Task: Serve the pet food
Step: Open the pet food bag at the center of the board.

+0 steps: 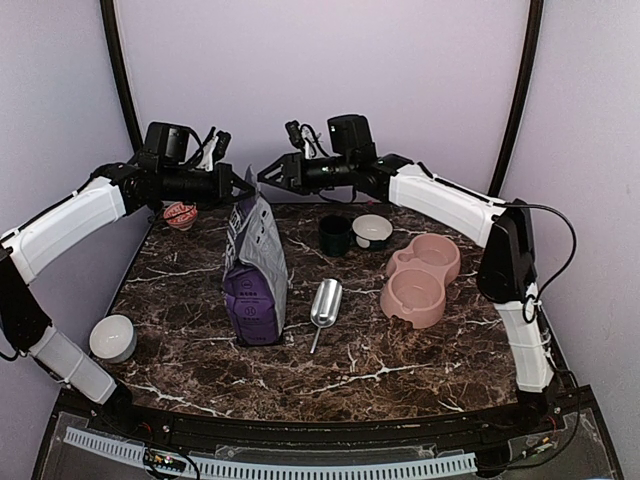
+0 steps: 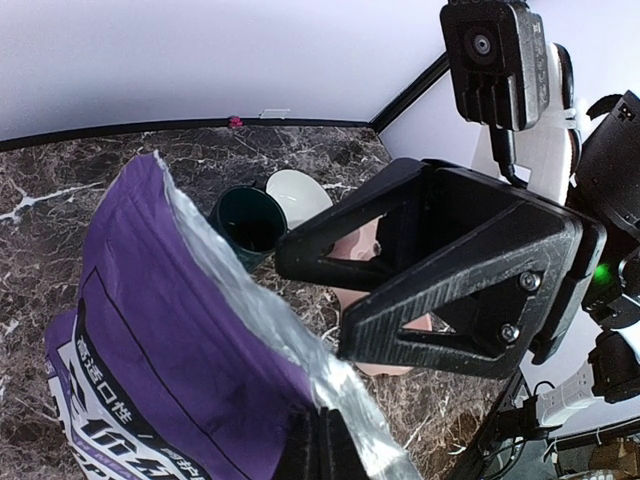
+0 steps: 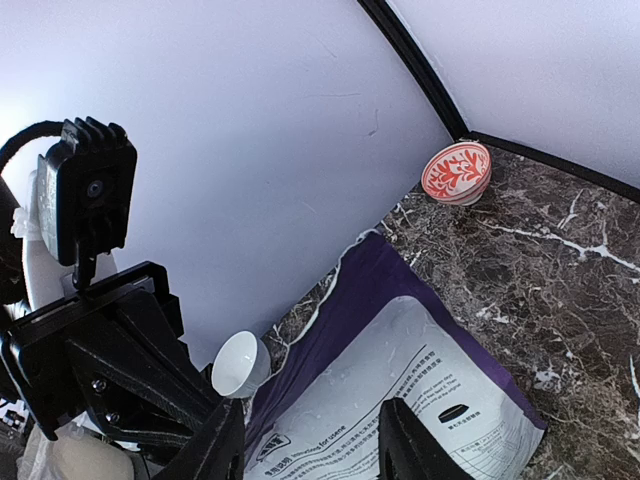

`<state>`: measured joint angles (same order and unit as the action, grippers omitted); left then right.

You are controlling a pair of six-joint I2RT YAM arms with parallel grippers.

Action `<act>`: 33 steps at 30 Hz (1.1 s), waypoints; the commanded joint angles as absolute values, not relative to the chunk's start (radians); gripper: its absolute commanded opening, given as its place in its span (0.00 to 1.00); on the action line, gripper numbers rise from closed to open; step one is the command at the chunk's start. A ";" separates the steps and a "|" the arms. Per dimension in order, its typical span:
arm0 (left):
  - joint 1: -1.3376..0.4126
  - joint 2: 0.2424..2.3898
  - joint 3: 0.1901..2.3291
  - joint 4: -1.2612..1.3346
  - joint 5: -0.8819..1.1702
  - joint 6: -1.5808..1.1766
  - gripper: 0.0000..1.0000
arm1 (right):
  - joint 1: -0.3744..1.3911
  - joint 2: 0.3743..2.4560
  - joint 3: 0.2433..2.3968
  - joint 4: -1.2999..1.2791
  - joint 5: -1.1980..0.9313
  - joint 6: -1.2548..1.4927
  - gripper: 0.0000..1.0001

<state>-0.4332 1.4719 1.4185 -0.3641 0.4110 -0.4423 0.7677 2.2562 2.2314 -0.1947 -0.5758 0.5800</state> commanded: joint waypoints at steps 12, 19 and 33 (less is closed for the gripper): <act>-0.429 1.443 1.390 -0.394 0.397 -0.436 0.00 | 0.796 2.322 2.327 -0.178 -0.577 0.578 0.16; -0.429 1.442 1.391 -0.394 0.388 -0.434 0.00 | 0.802 2.335 2.356 -0.252 -0.571 0.518 0.00; -0.430 1.416 1.479 -0.568 0.122 -0.409 0.00 | 0.836 2.300 2.430 -0.650 -0.265 0.023 0.00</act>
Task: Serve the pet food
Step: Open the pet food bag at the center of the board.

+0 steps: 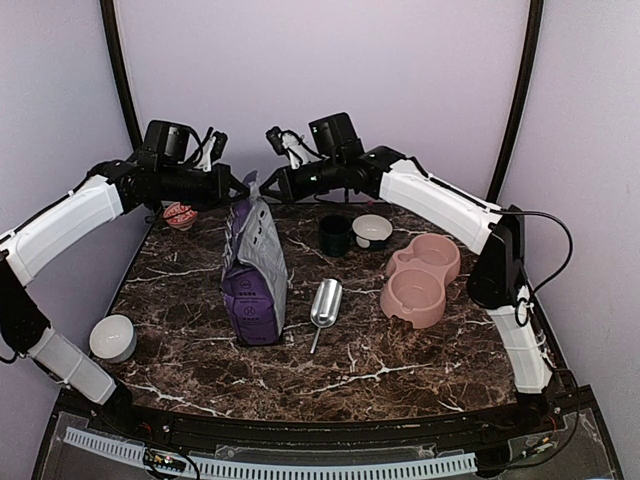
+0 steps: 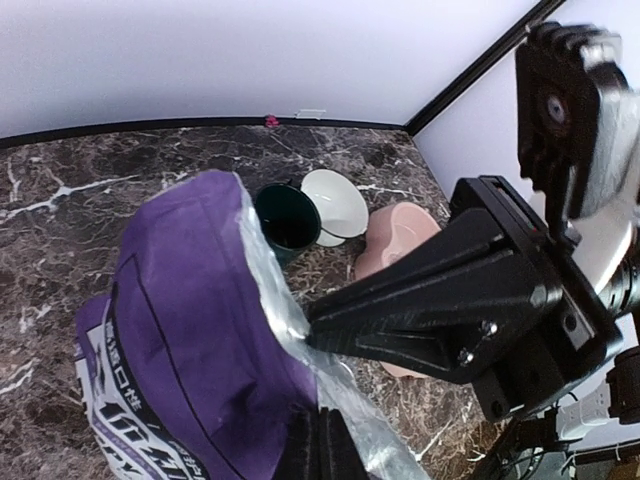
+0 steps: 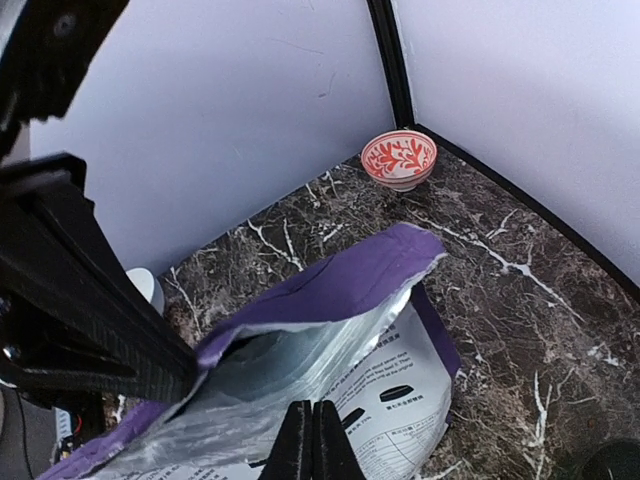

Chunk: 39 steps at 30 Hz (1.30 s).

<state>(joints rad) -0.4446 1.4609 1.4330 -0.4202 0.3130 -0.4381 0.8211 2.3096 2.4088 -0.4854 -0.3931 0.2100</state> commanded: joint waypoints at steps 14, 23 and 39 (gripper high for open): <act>-0.433 1.381 1.431 -0.468 0.191 -0.411 0.00 | 0.819 2.136 2.238 -0.413 -0.267 0.177 0.01; -0.434 1.383 1.380 -0.386 0.253 -0.436 0.00 | 0.750 2.082 2.066 0.019 -0.620 0.673 0.60; -0.434 1.388 1.361 -0.370 0.281 -0.435 0.00 | 0.807 2.293 2.313 -0.116 -0.584 0.710 0.59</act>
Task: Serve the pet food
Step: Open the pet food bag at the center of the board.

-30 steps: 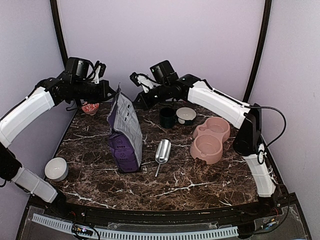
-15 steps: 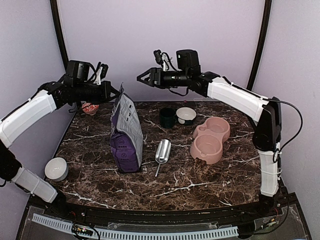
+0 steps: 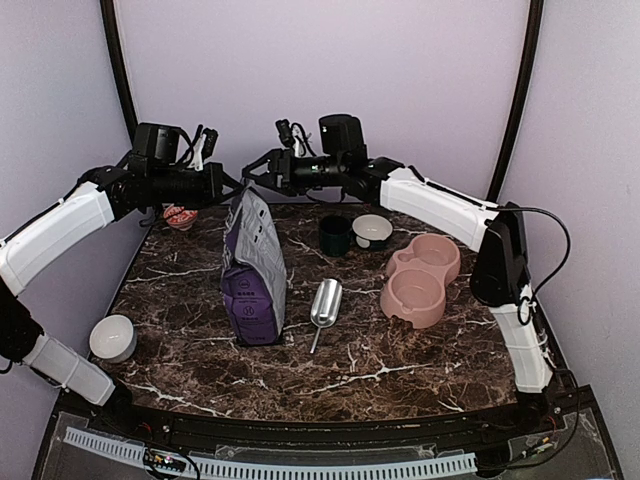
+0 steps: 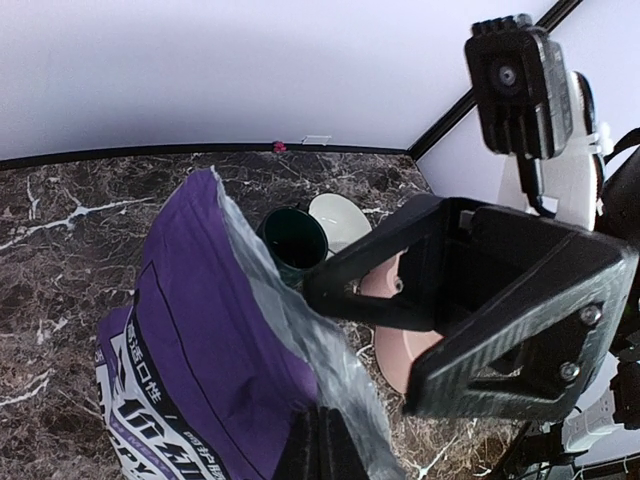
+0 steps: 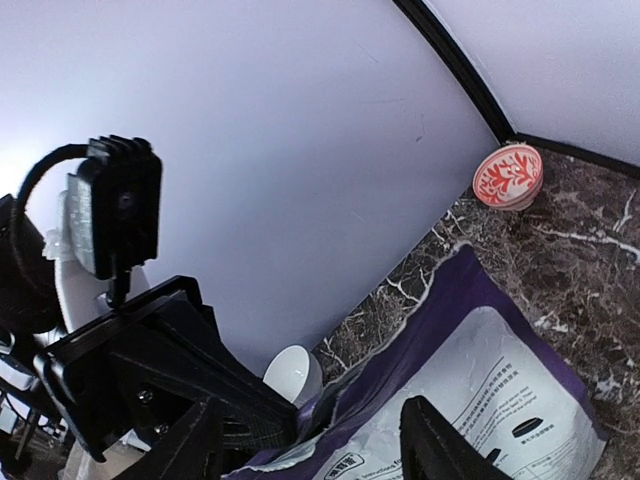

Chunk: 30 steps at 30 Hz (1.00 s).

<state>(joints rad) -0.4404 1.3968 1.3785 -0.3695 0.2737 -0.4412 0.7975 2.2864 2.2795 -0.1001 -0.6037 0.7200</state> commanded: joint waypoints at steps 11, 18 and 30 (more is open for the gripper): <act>-0.434 1.387 1.368 -0.376 0.283 -0.434 0.00 | 0.816 2.322 2.319 -0.178 -0.518 0.638 0.37; -0.434 1.394 1.381 -0.388 0.285 -0.427 0.00 | 0.829 2.366 2.378 -0.247 -0.499 0.581 0.34; -0.435 1.407 1.396 -0.393 0.297 -0.425 0.00 | 0.847 2.388 2.395 -0.258 -0.607 0.546 0.19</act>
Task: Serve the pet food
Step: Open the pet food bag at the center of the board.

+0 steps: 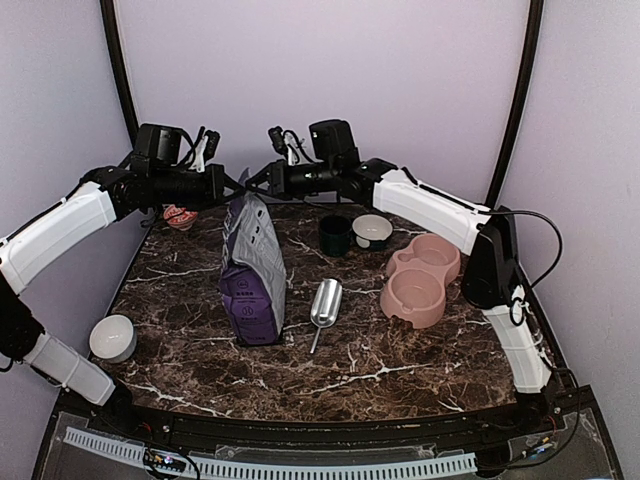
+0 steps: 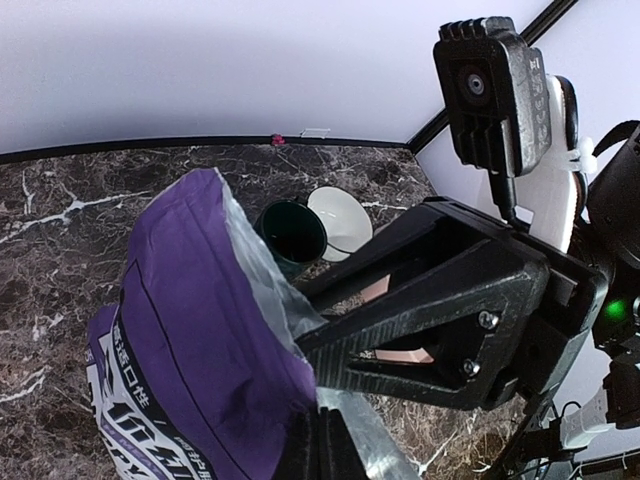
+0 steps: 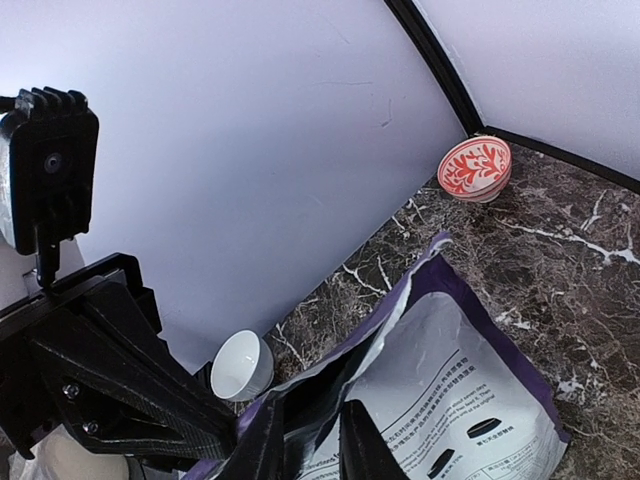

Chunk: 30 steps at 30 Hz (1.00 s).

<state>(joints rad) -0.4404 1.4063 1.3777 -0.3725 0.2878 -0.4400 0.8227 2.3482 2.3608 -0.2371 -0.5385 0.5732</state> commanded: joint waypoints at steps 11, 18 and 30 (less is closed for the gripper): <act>-0.444 1.401 1.381 -0.383 0.317 -0.425 0.00 | 0.868 2.402 2.374 -0.199 -0.769 0.556 0.00; -0.449 1.392 1.405 -0.439 0.245 -0.415 0.00 | 0.877 2.318 2.339 -0.345 -0.572 0.335 0.00; -0.451 1.341 1.476 -0.645 -0.139 -0.380 0.00 | 0.890 2.169 2.236 -0.552 -0.147 0.064 0.00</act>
